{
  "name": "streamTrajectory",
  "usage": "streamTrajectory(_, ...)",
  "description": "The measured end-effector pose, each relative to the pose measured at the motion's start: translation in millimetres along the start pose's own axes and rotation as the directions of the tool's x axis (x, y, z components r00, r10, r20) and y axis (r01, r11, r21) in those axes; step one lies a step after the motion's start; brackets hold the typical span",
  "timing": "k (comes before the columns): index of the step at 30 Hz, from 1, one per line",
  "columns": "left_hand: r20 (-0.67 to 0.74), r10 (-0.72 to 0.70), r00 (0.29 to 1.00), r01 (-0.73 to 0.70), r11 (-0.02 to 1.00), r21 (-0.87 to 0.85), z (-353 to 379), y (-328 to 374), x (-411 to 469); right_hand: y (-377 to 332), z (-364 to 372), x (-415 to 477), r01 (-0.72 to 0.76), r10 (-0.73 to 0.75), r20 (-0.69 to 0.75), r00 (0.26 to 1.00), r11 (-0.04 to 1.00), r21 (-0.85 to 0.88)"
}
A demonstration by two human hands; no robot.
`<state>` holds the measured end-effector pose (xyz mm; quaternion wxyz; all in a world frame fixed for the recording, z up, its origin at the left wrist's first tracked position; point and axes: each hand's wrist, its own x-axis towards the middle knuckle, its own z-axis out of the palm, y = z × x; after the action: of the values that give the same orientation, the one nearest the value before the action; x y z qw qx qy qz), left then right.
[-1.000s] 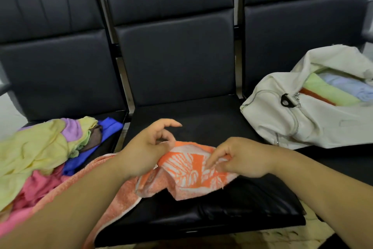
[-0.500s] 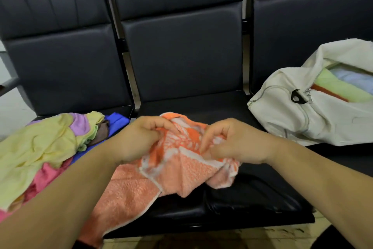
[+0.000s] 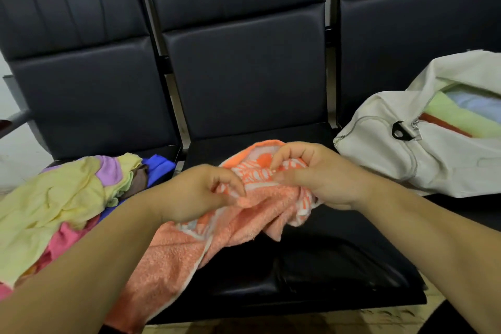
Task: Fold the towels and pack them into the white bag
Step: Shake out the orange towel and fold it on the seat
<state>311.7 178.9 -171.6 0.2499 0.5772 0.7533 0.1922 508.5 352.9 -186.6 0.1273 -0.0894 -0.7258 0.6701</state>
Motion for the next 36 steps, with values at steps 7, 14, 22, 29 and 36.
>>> streamTrajectory(7, -0.180, 0.084, 0.980, -0.096, 0.993, -0.064, -61.2, 60.6, -5.6, -49.6, -14.8, -3.5, 0.024, 0.094, 0.129, 0.987, 0.712, -0.702)
streamTrajectory(14, 0.030, 0.081, 0.996, -0.086, 0.961, 0.264, -116.6, 139.7, -44.3, -164.1, -33.2, -20.0, 0.155, -0.232, -0.087, 0.969, 0.842, -0.516)
streamTrajectory(22, -0.417, 0.171, 0.893, -0.175, 0.984, 0.029, -156.4, 189.6, -81.8, -219.6, -9.0, -60.7, 0.240, -0.187, 0.151, 0.971, 0.768, -0.594)
streamTrajectory(29, -0.147, 0.252, 0.957, -0.247, 0.968, 0.055, -153.8, 212.7, -115.7, -270.3, -5.8, -76.6, 0.142, -0.271, -0.016, 0.962, 0.553, -0.821)
streamTrajectory(36, -0.276, 0.184, 0.943, -0.072, 0.926, 0.372, -165.9, 210.3, -121.6, -271.7, 19.6, -84.2, 0.266, -0.399, -0.070, 0.914, 0.721, -0.640)
